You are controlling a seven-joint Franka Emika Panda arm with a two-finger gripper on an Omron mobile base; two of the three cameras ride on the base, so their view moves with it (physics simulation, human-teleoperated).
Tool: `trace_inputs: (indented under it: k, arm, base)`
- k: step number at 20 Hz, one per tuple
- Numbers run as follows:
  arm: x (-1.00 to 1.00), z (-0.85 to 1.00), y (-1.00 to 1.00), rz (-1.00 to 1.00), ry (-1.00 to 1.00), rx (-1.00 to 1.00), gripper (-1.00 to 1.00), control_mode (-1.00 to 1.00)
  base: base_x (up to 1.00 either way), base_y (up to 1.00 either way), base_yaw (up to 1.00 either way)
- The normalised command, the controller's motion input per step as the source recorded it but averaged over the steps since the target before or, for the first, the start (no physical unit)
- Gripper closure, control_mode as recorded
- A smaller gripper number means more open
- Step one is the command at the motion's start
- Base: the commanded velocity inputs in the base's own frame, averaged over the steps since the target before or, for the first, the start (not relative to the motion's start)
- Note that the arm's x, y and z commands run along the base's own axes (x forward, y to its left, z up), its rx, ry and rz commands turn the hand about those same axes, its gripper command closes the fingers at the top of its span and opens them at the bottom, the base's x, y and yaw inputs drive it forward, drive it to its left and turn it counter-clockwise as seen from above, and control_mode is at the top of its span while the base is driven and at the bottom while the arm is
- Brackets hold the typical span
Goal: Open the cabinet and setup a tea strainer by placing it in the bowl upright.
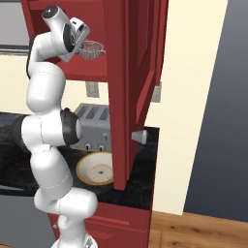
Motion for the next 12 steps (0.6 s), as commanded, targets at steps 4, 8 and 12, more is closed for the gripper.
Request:
trace_inputs:
  k: [4, 8, 12]
  arm:
    - [0.0, -0.01, 0.13, 0.0, 0.0, 0.0, 1.0, -1.0]
    - [-0.02, 0.0, 0.24, 0.0, -0.01, 0.0, 1.0, -1.0]
    - [-0.24, 0.03, 0.22, -0.01, 0.0, -0.04, 1.0, -1.0]
  base:
    - [0.0, 0.0, 0.0]
    - [0.0, 0.0, 0.0]
    - [0.0, 0.0, 0.0]
